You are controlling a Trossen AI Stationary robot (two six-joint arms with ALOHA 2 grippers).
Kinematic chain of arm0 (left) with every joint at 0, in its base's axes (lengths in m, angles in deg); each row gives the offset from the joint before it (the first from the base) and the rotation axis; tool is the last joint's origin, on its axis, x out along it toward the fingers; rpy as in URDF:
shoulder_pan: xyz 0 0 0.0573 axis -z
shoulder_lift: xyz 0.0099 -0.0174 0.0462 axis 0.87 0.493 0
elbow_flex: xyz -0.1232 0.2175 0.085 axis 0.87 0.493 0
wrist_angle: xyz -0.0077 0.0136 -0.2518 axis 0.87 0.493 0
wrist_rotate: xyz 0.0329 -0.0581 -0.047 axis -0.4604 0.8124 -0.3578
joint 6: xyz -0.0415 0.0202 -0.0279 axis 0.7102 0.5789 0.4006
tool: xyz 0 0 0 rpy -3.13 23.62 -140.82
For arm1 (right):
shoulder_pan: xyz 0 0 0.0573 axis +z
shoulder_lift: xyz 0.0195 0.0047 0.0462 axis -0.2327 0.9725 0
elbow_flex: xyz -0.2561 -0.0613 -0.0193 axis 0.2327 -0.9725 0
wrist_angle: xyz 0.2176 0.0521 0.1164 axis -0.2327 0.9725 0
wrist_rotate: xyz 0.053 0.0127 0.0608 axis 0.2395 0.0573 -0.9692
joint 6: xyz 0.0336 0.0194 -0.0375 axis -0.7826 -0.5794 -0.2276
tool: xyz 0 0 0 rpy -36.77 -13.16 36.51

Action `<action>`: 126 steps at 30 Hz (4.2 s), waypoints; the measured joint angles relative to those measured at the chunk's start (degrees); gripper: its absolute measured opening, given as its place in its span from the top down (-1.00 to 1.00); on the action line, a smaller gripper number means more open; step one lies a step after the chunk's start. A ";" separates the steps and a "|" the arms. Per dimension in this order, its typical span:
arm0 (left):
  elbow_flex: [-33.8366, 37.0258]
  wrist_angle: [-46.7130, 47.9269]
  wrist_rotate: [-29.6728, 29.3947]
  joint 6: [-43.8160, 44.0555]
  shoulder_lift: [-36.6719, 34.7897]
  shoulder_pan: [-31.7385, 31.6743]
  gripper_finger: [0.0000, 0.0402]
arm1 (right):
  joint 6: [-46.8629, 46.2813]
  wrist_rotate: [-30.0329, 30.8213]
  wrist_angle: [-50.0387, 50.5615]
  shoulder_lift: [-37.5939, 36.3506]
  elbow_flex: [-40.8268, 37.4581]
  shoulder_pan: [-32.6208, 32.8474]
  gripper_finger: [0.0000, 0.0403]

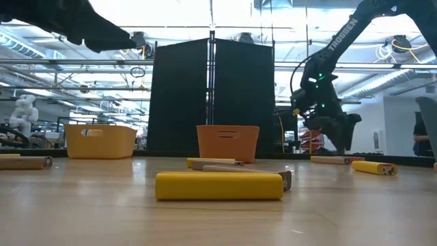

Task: Sort blocks
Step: Put the orange block into the orange bin, then put the yellow block into the yellow bin

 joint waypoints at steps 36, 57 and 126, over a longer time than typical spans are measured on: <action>0.00 0.59 -0.48 0.35 -0.02 0.00 -0.22 | -0.15 -1.18 -6.06 -0.02 -6.47 -0.13 0.18; 0.02 1.49 -3.58 -2.66 -0.02 -0.02 -0.22 | 2.40 -1.22 -4.86 -1.58 -6.58 0.11 0.57; 0.02 6.23 -3.28 1.33 -0.02 0.00 -0.22 | -7.49 -17.73 -3.01 -4.87 24.87 38.60 0.29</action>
